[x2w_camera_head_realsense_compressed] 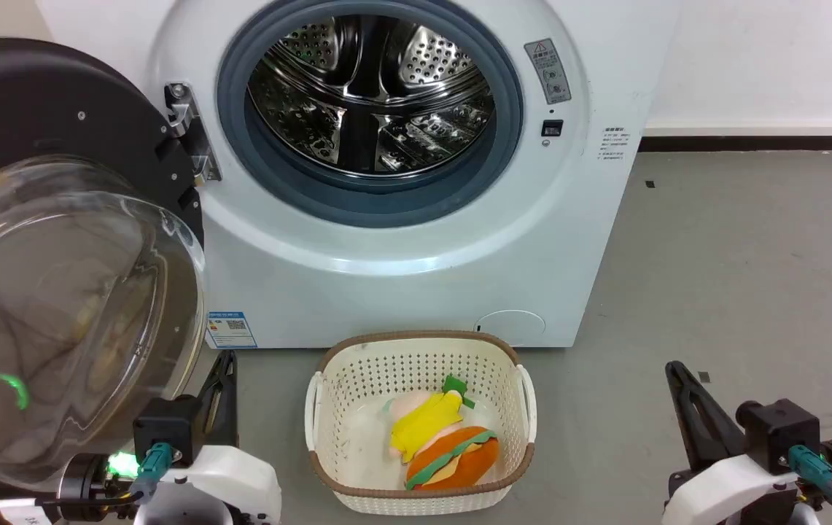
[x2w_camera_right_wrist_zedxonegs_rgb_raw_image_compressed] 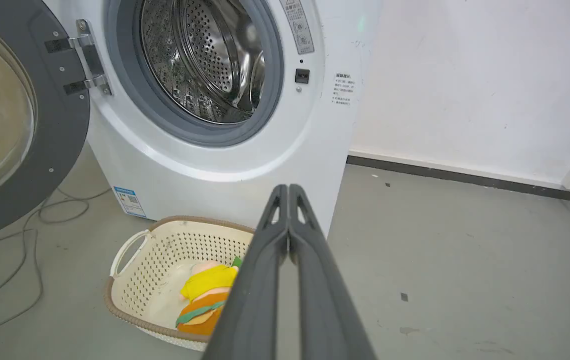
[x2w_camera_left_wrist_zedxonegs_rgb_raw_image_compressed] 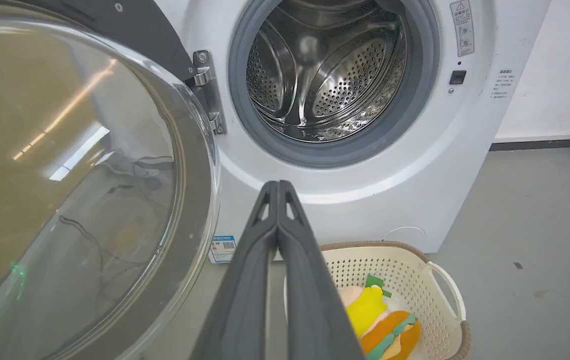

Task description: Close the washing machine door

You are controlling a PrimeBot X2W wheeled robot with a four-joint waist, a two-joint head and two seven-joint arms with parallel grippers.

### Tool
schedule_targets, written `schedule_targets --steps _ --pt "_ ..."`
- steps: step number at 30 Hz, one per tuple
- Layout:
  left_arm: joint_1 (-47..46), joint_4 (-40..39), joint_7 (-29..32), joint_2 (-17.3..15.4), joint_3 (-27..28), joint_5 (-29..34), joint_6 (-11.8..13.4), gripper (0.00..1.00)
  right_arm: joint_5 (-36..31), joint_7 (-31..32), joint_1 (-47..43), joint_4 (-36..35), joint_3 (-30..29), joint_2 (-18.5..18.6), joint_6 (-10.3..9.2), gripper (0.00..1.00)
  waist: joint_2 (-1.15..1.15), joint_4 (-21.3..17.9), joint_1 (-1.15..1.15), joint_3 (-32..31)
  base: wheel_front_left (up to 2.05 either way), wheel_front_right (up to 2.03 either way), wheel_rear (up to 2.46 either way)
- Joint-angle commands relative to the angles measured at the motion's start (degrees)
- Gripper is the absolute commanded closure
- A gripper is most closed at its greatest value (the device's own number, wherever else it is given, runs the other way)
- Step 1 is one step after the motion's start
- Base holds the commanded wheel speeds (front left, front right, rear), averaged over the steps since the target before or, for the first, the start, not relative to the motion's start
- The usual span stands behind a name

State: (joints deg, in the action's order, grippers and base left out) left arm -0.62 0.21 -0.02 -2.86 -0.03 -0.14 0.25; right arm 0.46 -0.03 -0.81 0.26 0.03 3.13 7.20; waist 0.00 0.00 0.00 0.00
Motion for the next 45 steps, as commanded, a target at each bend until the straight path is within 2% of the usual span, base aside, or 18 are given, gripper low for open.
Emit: schedule_targets --steps 1,20,21,22,23,45 --pt "0.62 -0.21 0.02 -0.02 0.03 0.14 -0.25 1.00 -0.46 0.03 0.81 -0.26 -0.03 -0.25 0.29 1.00 0.00 0.00 0.00 0.00 0.00 0.00 0.00" --pt "0.62 -0.21 0.02 -0.02 0.03 0.14 -0.25 1.00 -0.46 0.03 0.81 -0.26 -0.03 -0.25 0.29 1.00 0.00 0.00 0.00 0.00 0.00 0.00 0.00" --pt "0.62 -0.21 0.02 -0.02 0.03 0.14 -0.25 0.00 -0.46 0.03 0.81 -0.26 -0.03 -0.25 0.29 0.00 0.00 0.00 0.00 0.00 0.00 0.00 0.00" --pt "0.01 0.02 -0.02 0.00 0.00 -0.01 0.04 1.00 0.04 -0.03 -0.01 0.01 -0.02 0.00 -0.03 1.00 0.00 0.00 0.00 0.00 0.00 0.00 0.00" --pt "0.01 0.05 -0.02 0.00 -0.01 -0.02 0.06 0.00 0.04 -0.03 -0.03 0.04 0.00 0.01 -0.04 0.00 0.00 0.00 0.00 0.00 0.00 0.00 0.00" --pt "-0.48 0.19 -2.63 -0.10 -1.97 -0.01 3.10 0.00 3.24 -2.63 -0.49 -0.70 -1.87 -0.03 0.01 0.00 0.00 0.64 0.00 0.27 0.00 0.00 0.00"
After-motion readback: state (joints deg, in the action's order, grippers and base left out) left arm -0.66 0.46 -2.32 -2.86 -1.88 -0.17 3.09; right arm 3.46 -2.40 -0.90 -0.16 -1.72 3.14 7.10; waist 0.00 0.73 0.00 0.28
